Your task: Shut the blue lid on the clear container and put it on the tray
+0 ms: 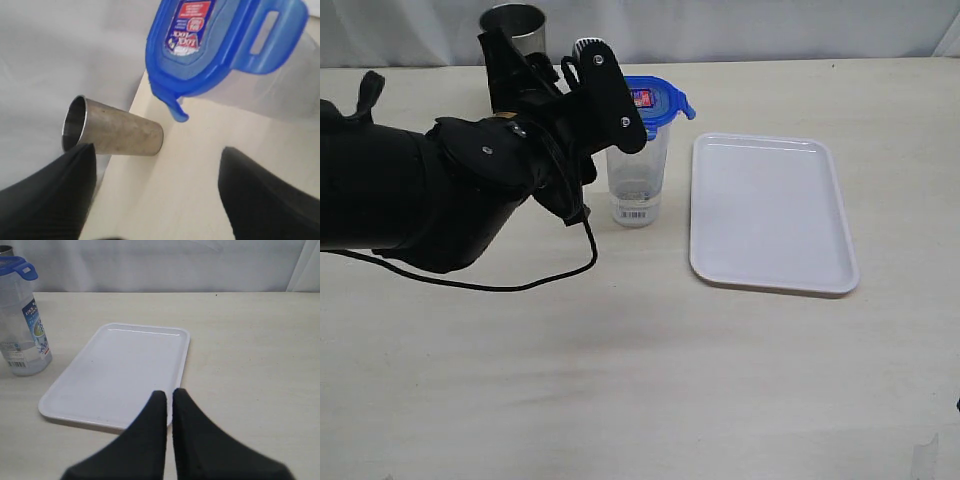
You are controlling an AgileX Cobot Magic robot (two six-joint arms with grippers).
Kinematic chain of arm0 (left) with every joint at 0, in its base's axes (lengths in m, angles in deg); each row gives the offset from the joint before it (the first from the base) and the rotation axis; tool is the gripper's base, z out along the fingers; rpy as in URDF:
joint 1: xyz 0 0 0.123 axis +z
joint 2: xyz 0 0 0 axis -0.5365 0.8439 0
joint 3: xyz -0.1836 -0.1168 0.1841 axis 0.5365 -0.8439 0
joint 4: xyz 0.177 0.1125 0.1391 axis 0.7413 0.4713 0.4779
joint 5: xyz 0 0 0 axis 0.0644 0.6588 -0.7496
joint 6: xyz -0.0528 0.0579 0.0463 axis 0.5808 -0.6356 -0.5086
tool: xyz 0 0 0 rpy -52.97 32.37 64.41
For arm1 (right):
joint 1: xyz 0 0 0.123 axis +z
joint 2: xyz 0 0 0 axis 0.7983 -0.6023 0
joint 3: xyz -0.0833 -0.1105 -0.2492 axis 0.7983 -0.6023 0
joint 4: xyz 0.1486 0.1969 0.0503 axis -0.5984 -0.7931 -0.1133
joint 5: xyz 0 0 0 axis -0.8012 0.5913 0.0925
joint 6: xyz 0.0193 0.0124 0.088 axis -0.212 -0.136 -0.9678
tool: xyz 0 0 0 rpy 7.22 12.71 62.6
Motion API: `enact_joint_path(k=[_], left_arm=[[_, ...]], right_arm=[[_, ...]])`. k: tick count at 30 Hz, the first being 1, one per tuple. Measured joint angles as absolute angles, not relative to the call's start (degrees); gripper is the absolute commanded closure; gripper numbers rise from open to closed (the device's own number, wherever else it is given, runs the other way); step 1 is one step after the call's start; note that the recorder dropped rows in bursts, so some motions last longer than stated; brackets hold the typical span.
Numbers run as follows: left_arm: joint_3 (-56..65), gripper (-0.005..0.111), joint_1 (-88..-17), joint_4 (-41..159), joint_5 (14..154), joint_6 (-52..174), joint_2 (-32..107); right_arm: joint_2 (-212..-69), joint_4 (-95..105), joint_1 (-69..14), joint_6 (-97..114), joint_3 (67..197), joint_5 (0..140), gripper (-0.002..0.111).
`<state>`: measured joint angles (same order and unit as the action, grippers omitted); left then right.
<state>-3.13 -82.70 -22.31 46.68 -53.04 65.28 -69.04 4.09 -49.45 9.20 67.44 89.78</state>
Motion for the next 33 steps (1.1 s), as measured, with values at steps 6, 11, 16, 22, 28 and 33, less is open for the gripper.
enact_joint_path(k=[6, 11, 16, 22, 28, 33], left_arm=[[-3.2, 0.051, -82.7, -24.2, 41.7, -53.0, 65.2], [-3.2, 0.087, -82.7, -24.5, 36.8, -53.0, 65.2], [-3.2, 0.107, -82.1, -24.3, 34.7, -51.7, 65.2], [-3.2, 0.107, -76.2, -22.1, 41.9, -38.1, 65.2], [-3.2, 0.107, -67.8, -5.5, 57.9, -12.9, 65.2], [-3.2, 0.107, -62.4, 21.7, 62.5, 20.1, 65.2]], right_arm=[[-69.0, 4.1, -49.5, 9.2, 67.4, 89.8, 0.104], [-69.0, 4.1, -49.5, 9.2, 67.4, 89.8, 0.104], [-69.0, 4.1, -49.5, 9.2, 67.4, 89.8, 0.104], [-69.0, 4.1, -49.5, 9.2, 67.4, 89.8, 0.104], [-69.0, 4.1, -49.5, 9.2, 67.4, 89.8, 0.104], [-69.0, 4.1, -49.5, 9.2, 67.4, 89.8, 0.104]])
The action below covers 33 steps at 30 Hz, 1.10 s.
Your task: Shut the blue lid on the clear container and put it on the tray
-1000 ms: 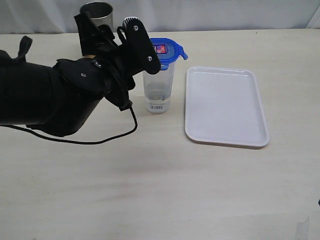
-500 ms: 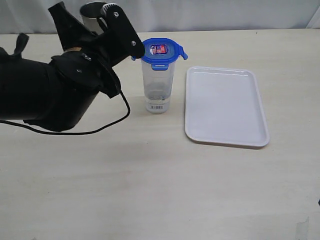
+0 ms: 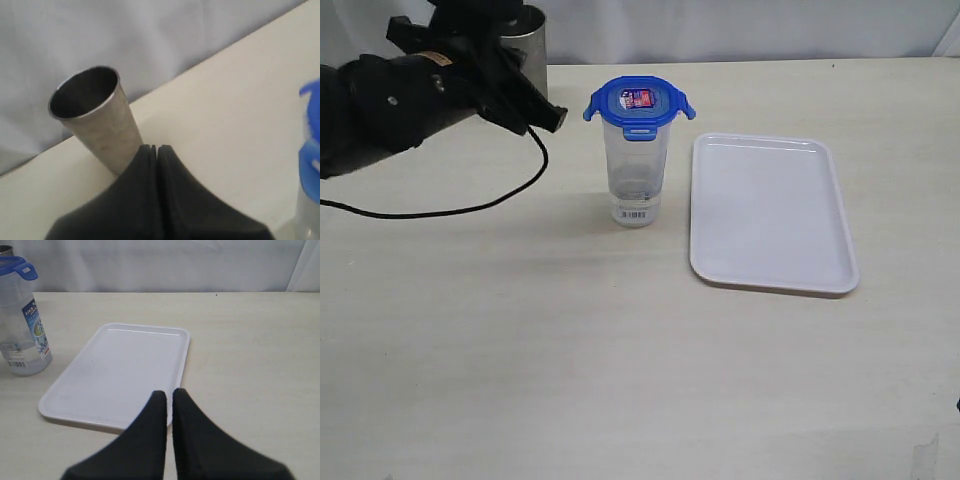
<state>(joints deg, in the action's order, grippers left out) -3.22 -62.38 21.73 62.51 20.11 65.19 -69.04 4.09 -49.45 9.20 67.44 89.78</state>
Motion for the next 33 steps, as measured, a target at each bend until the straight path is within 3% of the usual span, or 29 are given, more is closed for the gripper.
enact_joint_path(k=[5, 6, 9, 17, 23, 33], left_arm=[[-3.5, 0.107, -57.7, 58.6, 58.0, 58.8, 65.2], [-4.5, 0.107, -55.6, 71.2, 51.4, 72.9, 65.2], [-7.5, 0.107, -51.2, 84.0, 38.4, 89.4, 65.2], [-11.8, 0.107, -43.5, 94.6, 32.5, 92.5, 66.8], [-11.8, 0.107, -40.6, 97.5, 25.7, 91.4, 76.1], [-11.8, 0.107, -40.5, 99.6, 22.5, 87.3, 79.4]], right_arm=[[-69.0, 4.1, -49.5, 9.2, 67.4, 89.8, 0.104], [-69.0, 4.1, -49.5, 9.2, 67.4, 89.8, 0.104], [-69.0, 4.1, -49.5, 9.2, 67.4, 89.8, 0.104], [-69.0, 4.1, -49.5, 9.3, 67.4, 89.8, 0.104], [-69.0, 4.7, -49.5, 10.2, 67.4, 88.6, 0.104], [-69.0, 6.0, -49.5, 6.5, 67.4, 48.7, 0.104]])
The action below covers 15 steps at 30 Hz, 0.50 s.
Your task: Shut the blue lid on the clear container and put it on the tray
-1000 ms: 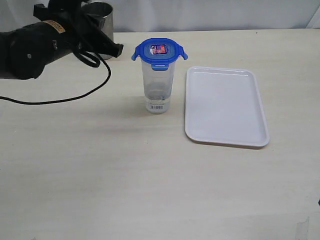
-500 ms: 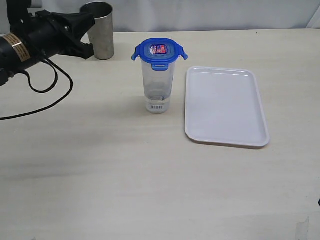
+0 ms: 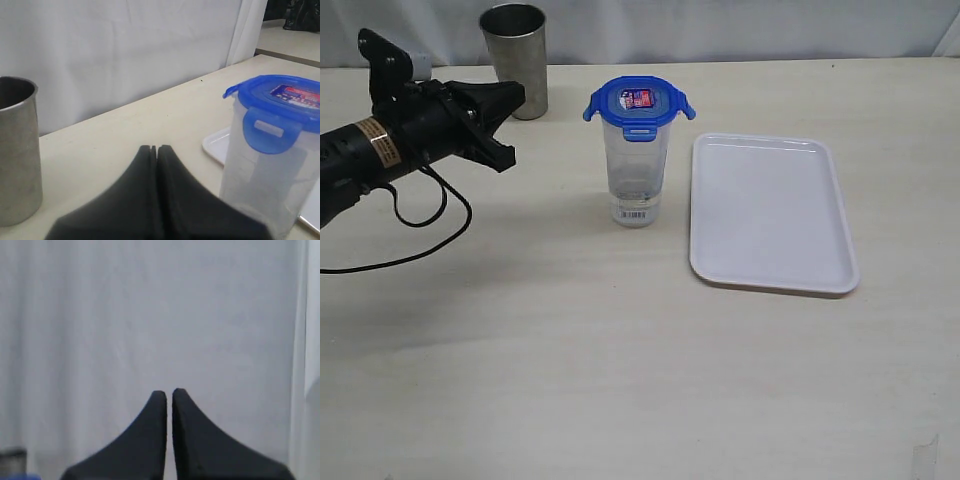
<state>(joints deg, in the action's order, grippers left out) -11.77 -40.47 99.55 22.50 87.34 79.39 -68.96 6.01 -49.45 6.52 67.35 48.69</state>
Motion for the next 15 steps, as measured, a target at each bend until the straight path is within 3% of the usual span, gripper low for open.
enact_joint_path(k=[6, 15], left_arm=[[-11.8, 0.107, -40.5, 99.7, 21.8, 87.2, 79.5], [-11.8, 0.107, -40.5, 99.8, 21.8, 87.2, 79.5]], right_arm=[[-69.0, 5.9, -49.5, -8.4, 67.4, 35.6, 0.104], [-79.6, 8.1, -49.5, -9.5, 78.8, 39.4, 0.104]])
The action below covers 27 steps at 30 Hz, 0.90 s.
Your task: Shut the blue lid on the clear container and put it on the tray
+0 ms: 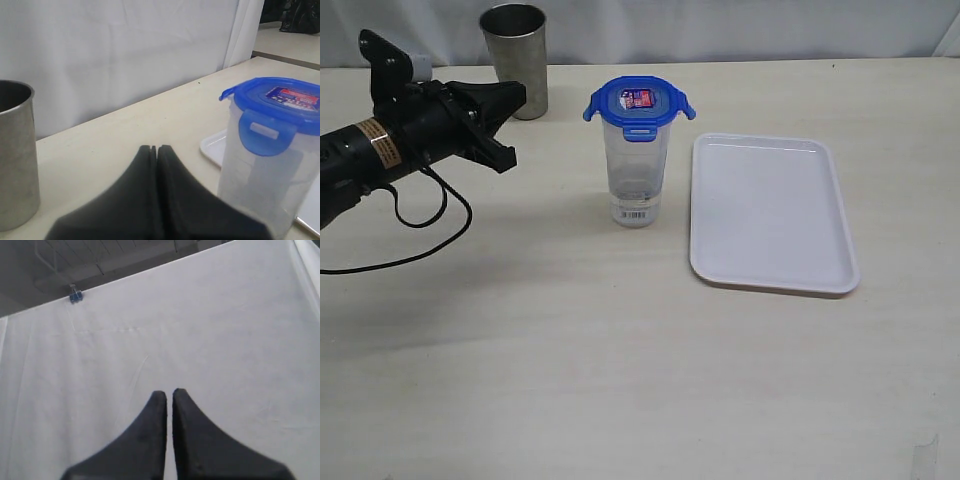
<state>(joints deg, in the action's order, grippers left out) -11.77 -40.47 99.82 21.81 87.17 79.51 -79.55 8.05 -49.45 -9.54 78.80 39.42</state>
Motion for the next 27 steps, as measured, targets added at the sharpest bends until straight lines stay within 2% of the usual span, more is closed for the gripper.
enact_joint_path(k=[12, 18, 20, 23, 25, 27], left_arm=[[-11.8, 0.107, -40.5, 101.4, 21.5, 87.2, 79.5], [-11.8, 0.107, -40.5, 101.5, 21.5, 87.2, 79.5], [-11.8, 0.107, -40.5, 101.5, 21.5, 87.2, 79.5], [-11.8, 0.107, -40.5, 101.5, 21.5, 87.2, 79.5], [-11.8, 0.107, -40.5, 101.5, 21.4, 87.2, 79.5], [-11.8, 0.107, -40.5, 101.5, 21.4, 87.2, 79.5]], right_arm=[[-117.0, 31.2, -49.5, -23.6, 102.2, 55.6, 0.104], [-135.6, 53.1, -49.5, -40.3, 111.7, 63.3, 0.104], [-140.6, 57.1, -49.5, -42.5, 116.1, 69.9, 0.104], [-147.8, 58.2, -49.4, -41.6, 123.9, 87.5, 0.104], [-152.3, 53.4, -49.5, -34.4, 130.3, 103.1, 0.104], [-156.0, 43.4, -50.4, -23.9, 136.7, 112.5, 0.104]])
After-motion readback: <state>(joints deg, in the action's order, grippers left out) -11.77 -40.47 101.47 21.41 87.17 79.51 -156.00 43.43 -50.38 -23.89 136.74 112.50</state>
